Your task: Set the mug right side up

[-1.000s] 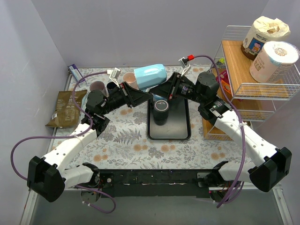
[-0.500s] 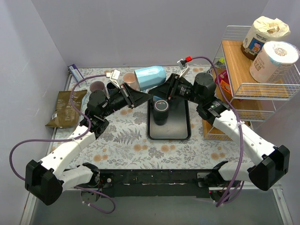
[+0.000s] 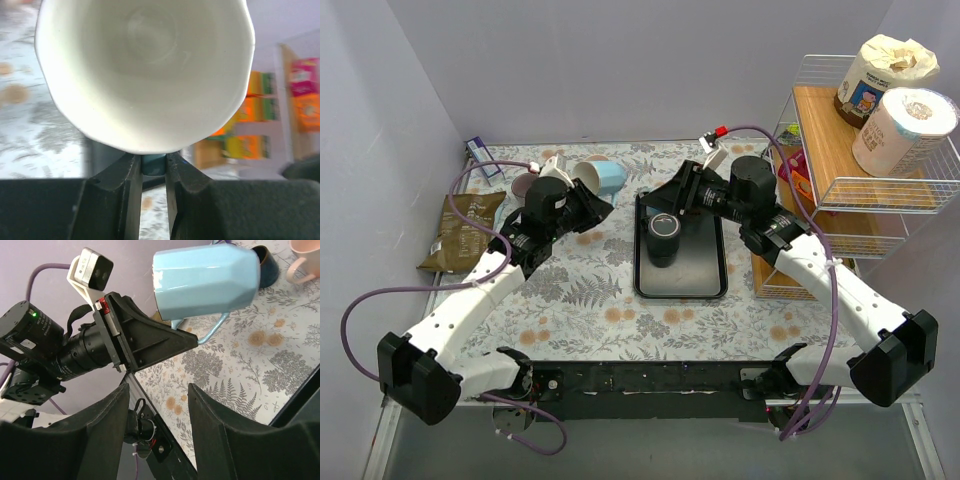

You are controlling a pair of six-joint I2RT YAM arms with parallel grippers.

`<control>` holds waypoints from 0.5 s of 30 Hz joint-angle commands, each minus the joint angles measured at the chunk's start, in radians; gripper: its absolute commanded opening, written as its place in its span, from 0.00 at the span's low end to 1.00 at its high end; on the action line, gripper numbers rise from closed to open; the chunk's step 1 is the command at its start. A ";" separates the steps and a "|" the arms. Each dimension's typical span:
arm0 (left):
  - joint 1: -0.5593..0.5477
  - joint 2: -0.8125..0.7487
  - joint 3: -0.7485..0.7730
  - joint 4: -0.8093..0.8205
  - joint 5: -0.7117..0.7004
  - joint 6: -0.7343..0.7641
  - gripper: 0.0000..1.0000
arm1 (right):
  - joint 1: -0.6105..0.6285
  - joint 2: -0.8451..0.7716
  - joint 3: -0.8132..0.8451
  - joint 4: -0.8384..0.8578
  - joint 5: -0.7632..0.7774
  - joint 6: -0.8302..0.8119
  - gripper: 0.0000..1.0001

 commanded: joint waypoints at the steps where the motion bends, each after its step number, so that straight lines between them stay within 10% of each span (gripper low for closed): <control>1: 0.010 0.015 0.118 -0.248 -0.294 0.151 0.00 | -0.022 -0.041 -0.006 -0.028 0.028 -0.007 0.58; 15: 0.394 0.084 0.006 -0.389 -0.306 0.323 0.00 | -0.069 -0.066 -0.064 -0.096 -0.009 0.023 0.57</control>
